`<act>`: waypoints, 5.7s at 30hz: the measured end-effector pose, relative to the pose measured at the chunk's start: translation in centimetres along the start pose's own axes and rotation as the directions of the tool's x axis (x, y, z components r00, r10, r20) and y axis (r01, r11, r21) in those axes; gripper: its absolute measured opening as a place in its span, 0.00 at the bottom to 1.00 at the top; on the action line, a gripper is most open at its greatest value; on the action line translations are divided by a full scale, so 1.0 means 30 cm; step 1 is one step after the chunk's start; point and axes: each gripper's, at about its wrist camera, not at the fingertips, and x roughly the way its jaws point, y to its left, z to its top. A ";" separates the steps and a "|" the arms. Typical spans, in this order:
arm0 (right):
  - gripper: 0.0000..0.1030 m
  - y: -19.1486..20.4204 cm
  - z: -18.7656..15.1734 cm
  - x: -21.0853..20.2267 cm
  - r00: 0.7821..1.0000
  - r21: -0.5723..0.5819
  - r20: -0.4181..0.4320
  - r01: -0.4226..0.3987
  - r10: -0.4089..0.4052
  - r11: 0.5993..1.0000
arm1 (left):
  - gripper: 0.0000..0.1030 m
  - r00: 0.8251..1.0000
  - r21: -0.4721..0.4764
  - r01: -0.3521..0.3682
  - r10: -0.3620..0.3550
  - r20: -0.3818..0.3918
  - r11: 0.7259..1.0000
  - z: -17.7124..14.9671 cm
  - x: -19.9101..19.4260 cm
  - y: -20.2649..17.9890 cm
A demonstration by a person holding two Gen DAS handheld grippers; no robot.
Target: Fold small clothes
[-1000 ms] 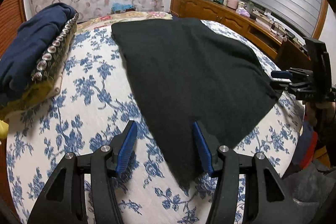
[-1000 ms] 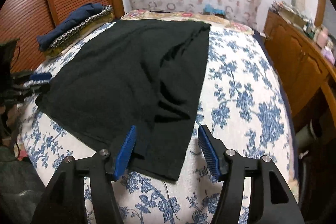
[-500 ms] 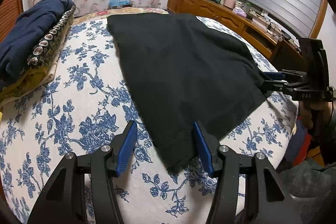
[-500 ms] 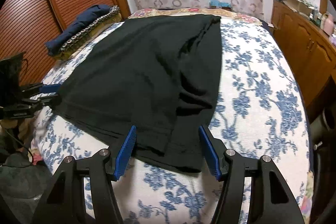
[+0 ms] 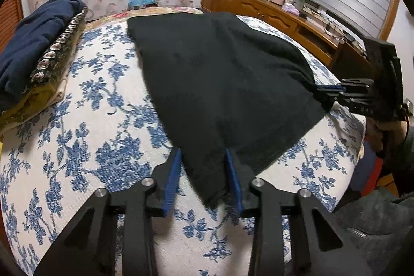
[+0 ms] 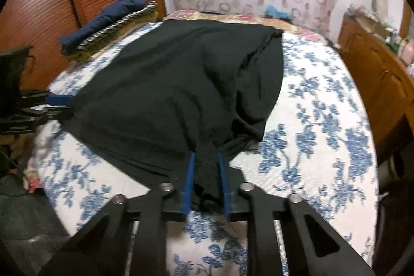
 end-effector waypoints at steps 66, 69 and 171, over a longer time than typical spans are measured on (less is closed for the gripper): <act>0.54 -0.330 0.684 0.381 0.997 0.088 0.072 0.027 -0.033 0.996 | 0.69 0.984 -0.138 -0.172 0.175 0.015 0.975 0.731 0.418 0.404; 0.54 -0.334 0.683 0.400 0.998 0.091 0.046 0.030 -0.035 0.995 | 0.69 0.984 -0.134 -0.173 0.176 0.008 0.976 0.733 0.433 0.409; 0.51 0.586 1.239 0.682 0.940 -0.499 0.137 -0.206 0.312 0.842 | 0.14 0.861 -0.551 -0.243 0.439 0.256 0.798 0.160 -0.306 0.817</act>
